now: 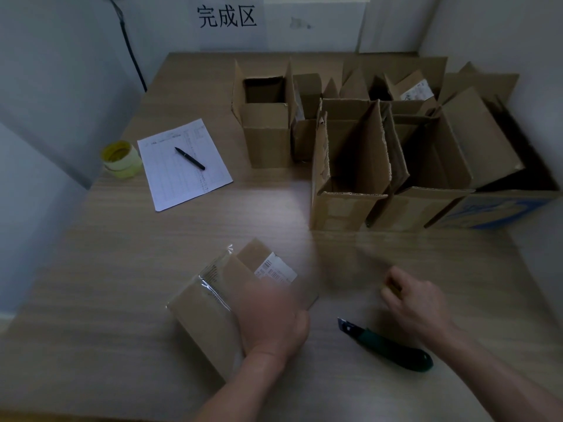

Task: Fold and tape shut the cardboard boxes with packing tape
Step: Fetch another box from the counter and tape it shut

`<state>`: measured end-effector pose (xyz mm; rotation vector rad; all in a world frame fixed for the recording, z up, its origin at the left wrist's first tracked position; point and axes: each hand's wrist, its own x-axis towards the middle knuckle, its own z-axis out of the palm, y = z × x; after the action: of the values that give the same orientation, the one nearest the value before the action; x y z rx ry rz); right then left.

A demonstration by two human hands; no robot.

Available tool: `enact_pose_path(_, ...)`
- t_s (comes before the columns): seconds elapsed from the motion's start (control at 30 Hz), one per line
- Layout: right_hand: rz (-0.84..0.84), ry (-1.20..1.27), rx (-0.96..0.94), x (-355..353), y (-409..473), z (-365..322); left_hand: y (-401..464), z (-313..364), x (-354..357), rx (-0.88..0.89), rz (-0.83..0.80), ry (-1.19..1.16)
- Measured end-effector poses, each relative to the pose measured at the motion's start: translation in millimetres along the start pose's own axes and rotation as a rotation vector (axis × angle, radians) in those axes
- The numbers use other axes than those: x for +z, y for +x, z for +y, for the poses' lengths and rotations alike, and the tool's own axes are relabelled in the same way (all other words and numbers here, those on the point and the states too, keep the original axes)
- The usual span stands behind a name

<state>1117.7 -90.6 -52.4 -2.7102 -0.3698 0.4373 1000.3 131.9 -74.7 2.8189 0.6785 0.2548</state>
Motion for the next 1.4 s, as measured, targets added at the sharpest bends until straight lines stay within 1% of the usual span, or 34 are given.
enact_pose_path(0.07, -0.010, 0.018, 0.017, 0, -4, 4, 0, 0, 0, 0.006, 0.006, -0.001)
enact_pose_path(0.23, 0.039, 0.014, 0.072, 3, -18, 22, 0, -2, 1, 0.017, 0.019, -0.008)
enact_pose_path(0.33, 0.058, -0.030, 0.123, 5, -25, 42, -1, -2, 2, 0.023, 0.023, -0.015)
enact_pose_path(0.43, 0.091, -0.018, 0.180, 3, -33, 62, 0, -2, 1, 0.038, 0.000, 0.006)
enact_pose_path(0.57, 0.143, -0.103, 0.210, 2, -44, 83, 1, 0, -1, 0.092, -0.039, 0.020)
enact_pose_path(0.67, 0.100, -0.156, 0.236, 4, -45, 84, 4, -1, -2, 0.160, -0.035, 0.029)
enact_pose_path(0.77, 0.066, -0.179, 0.233, 7, -39, 79, 6, -1, -8, 0.140, -0.065, -0.035)
enact_pose_path(0.8, 0.042, -0.201, 0.243, 7, -36, 76, 7, 0, -11, 0.125, -0.076, -0.069)
enact_pose_path(0.87, -0.004, -0.328, 0.308, 6, -31, 69, 9, 1, -18, 0.096, -0.093, -0.141)
enact_pose_path(0.97, 0.011, -0.524, 0.410, -1, -24, 53, 10, -2, -26, 0.111, -0.117, -0.221)
enact_pose_path(1.03, 0.088, -0.522, 0.353, -3, -21, 35, 10, -8, -31, 0.132, -0.175, -0.297)
enact_pose_path(1.1, 0.149, -0.403, 0.210, 0, -15, 10, 6, -16, -40, 0.146, -0.182, -0.440)
enact_pose_path(1.13, 0.161, -0.332, 0.129, 4, -13, -7, 1, -23, -44, 0.153, -0.127, -0.463)
enact_pose_path(1.2, 0.180, -0.212, -0.039, 16, -9, -45, -12, -39, -48, 0.129, 0.048, -0.353)
enact_pose_path(1.23, 0.194, -0.164, -0.122, 23, -7, -64, -19, -49, -49, 0.065, 0.105, -0.271)
enact_pose_path(1.27, 0.208, -0.123, -0.196, 29, -5, -81, -25, -58, -50, -0.043, 0.114, -0.207)
enact_pose_path(1.3, 0.210, -0.088, -0.254, 36, -4, -98, -31, -67, -50, -0.168, 0.085, -0.160)
enact_pose_path(1.33, 0.195, -0.054, -0.297, 43, -2, -112, -37, -76, -48, -0.287, 0.018, -0.142)
enact_pose_path(1.37, 0.168, -0.020, -0.327, 49, -1, -125, -41, -83, -44, -0.387, -0.064, -0.174)
enact_pose_path(1.4, 0.136, 0.014, -0.348, 55, 1, -136, -44, -88, -39, -0.447, -0.130, -0.241)
